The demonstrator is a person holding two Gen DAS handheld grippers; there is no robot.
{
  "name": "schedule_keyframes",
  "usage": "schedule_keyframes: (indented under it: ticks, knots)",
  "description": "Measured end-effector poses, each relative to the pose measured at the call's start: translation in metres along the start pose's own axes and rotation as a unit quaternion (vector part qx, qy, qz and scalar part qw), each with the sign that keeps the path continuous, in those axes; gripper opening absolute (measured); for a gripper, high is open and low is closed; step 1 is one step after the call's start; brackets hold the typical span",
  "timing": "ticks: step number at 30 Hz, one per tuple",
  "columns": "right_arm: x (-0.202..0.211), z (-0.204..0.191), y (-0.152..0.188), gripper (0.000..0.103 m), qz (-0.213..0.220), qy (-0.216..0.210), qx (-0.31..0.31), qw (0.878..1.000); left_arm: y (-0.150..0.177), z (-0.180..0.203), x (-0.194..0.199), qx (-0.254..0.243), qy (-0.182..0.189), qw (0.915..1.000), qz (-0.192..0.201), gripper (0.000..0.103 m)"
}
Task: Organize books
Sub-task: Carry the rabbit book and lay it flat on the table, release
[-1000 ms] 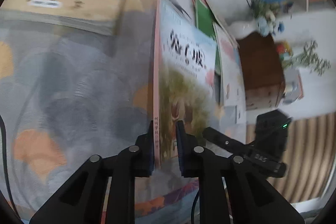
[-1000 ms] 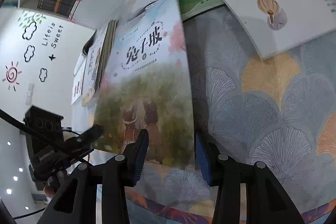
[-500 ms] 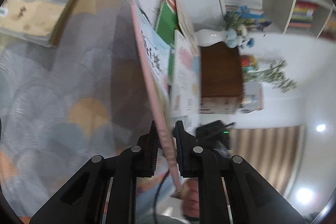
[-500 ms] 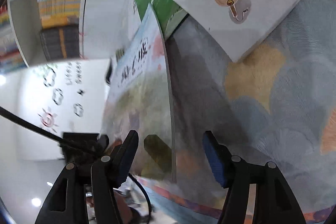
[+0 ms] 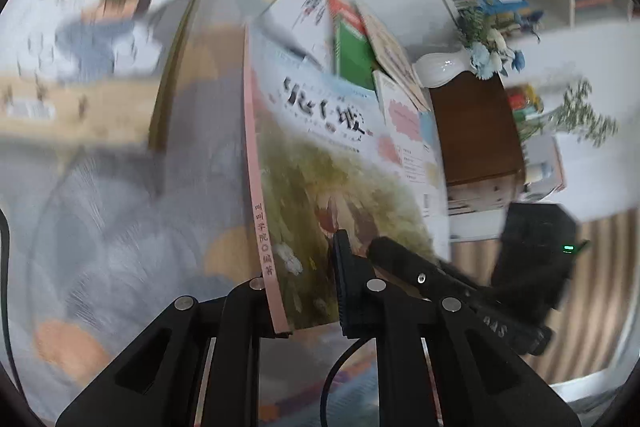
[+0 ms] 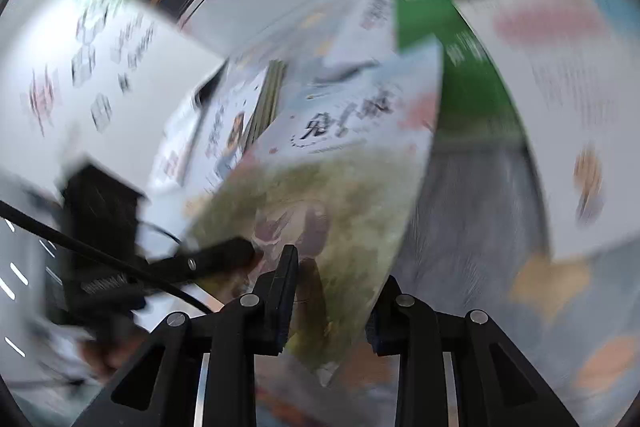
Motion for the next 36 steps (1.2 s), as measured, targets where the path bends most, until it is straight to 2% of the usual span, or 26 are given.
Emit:
schedule_keyframes:
  ticks: [2,4,7,10,14,18,21,24,27,30,36]
  knots:
    - [0.002,-0.014,-0.004,0.028,-0.011,0.026,0.051,0.998,-0.002,0.010,0.009,-0.025,0.003,0.9996,0.009,0.011]
    - [0.008,-0.025,-0.007,0.028,-0.016,0.042,0.081,0.996,-0.006,0.015,0.022,-0.034,0.024,0.9990,0.019,0.011]
    - [0.027,-0.044,-0.018,0.030,0.005,0.068,0.129,0.989,-0.019,0.017,0.044,-0.022,0.065,0.9971,0.031,0.012]
    - [0.037,-0.060,-0.032,0.031,0.025,0.061,0.154,0.986,-0.034,0.018,0.073,-0.021,0.080,0.9944,0.066,0.012]
    - [0.015,-0.087,-0.064,0.032,0.030,0.015,0.169,0.985,-0.060,-0.003,0.106,-0.009,0.065,0.9912,0.115,0.012]
    - [-0.028,-0.115,-0.087,0.032,0.014,-0.017,0.182,0.983,-0.083,-0.043,0.123,0.032,0.020,0.9864,0.160,0.012]
    - [-0.063,-0.125,-0.096,0.032,-0.011,-0.045,0.169,0.984,-0.094,-0.069,0.125,0.063,0.009,0.9830,0.172,0.012]
    - [-0.095,-0.121,-0.099,0.032,-0.039,-0.075,0.135,0.987,-0.105,-0.090,0.119,0.087,0.007,0.9819,0.168,0.011]
    - [-0.112,-0.115,-0.102,0.032,-0.056,-0.076,0.112,0.989,-0.116,-0.109,0.110,0.112,-0.015,0.9807,0.160,0.016]
    - [-0.132,-0.104,-0.101,0.032,-0.081,-0.064,0.091,0.990,-0.120,-0.123,0.108,0.120,-0.035,0.9787,0.163,0.016]
    - [-0.147,-0.100,-0.092,0.034,-0.105,-0.052,0.085,0.990,-0.116,-0.142,0.104,0.149,-0.039,0.9746,0.162,0.016]
Point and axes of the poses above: each gripper's, at about its wrist camera, not at the fingertips, and x roughly against the way its jaws point, z to its right, y to its underside, the point moved 6 cm from there along -x, roughly the way its jaws point, and after that the axes turned 14 degrees about x, right-handed, at the moved point
